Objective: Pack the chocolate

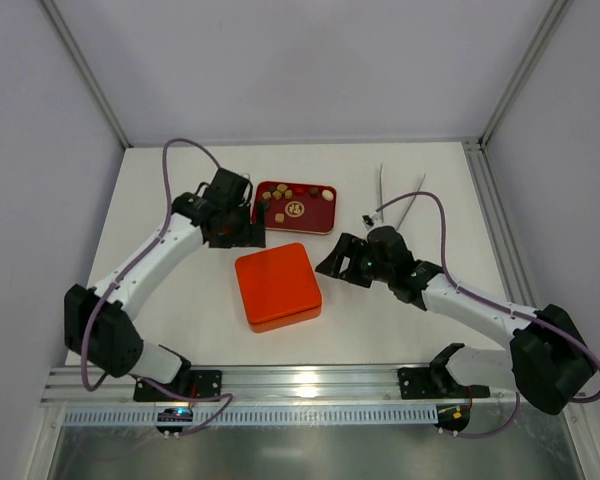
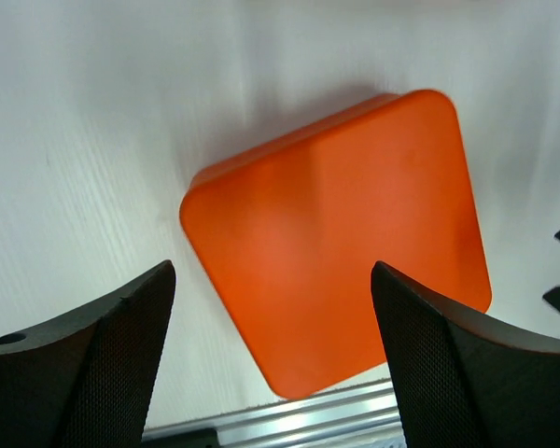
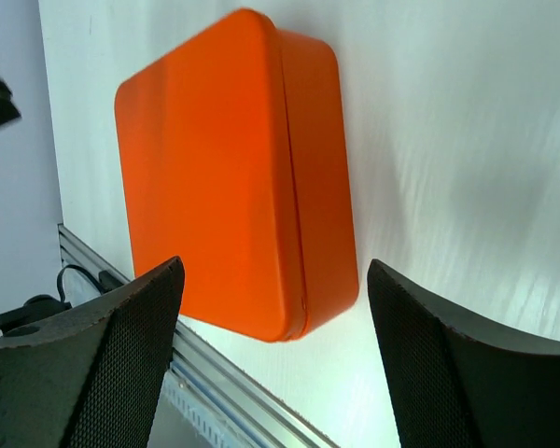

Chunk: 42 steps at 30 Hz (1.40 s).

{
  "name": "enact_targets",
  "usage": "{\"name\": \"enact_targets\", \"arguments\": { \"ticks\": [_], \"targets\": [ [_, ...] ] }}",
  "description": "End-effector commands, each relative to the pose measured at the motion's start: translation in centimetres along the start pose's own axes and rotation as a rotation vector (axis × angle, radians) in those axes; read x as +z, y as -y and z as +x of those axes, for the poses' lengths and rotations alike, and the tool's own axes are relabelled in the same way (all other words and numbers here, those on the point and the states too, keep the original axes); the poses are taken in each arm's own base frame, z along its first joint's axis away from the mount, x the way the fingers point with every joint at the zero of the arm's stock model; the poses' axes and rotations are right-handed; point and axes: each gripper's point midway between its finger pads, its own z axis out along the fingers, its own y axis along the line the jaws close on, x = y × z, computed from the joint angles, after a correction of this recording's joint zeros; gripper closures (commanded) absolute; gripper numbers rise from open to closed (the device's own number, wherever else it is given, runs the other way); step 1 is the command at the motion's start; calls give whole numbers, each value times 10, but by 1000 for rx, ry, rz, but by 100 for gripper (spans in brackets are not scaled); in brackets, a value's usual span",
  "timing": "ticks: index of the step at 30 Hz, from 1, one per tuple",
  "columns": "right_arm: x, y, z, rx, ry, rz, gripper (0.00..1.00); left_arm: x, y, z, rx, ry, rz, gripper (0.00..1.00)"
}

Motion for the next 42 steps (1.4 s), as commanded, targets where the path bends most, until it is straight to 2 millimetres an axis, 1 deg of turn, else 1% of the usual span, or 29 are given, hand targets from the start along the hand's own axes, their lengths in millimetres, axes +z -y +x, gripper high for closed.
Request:
{"name": "enact_targets", "arguments": {
  "ticks": [1,2,3,4,5,6,7,8,9,10,11,14,16,19,22,24,29,30,31,36,42],
  "targets": [
    [-12,-4,15,63,3,-8,20,19,18,-28,119,12,83,17],
    [-14,0,26,67,-12,-2,20,29,22,-34,138,-4,89,17],
    [-18,-6,29,77,-8,-19,20,32,29,-34,187,-20,136,18],
    [-19,-8,46,106,-35,-23,20,38,31,-36,211,-26,150,18],
    [-20,-10,51,119,-34,-28,20,46,31,-38,227,-40,153,18],
    [-22,-15,55,166,-31,-37,20,50,37,-36,271,-54,210,19],
    [-22,-17,67,158,-31,-36,20,53,37,-42,275,-35,232,19],
    [-22,-18,72,175,-35,-31,20,57,35,-43,274,-39,243,19],
    [-21,-22,71,184,-12,-42,20,62,40,-39,278,-66,293,19],
    [-20,-28,77,213,-17,-56,20,65,41,-41,273,-62,314,19],
    [-18,-30,78,226,-11,-60,20,68,39,-42,263,-67,326,20],
    [-11,-38,88,257,-21,-63,21,77,42,-37,278,-74,363,20],
    [-4,-39,92,274,-26,-58,20,82,44,-30,275,-91,391,20],
    [3,-42,92,319,-17,-61,21,93,43,-24,273,-104,390,21],
    [10,-38,96,381,-20,-50,21,97,45,-21,269,-112,408,21],
    [13,-38,95,426,-6,-56,21,100,44,-19,265,-121,406,21],
    [18,-37,91,454,12,-38,21,102,43,-13,259,-132,407,21],
    [21,-34,94,455,7,-26,21,102,45,-12,253,-138,411,22],
    [22,-37,94,458,1,-27,21,102,45,-11,253,-140,412,22],
    [27,-33,98,474,-6,-13,22,103,45,-2,256,-155,400,22],
    [28,-27,89,471,26,5,22,101,47,4,250,-167,394,22]
  ]
}}
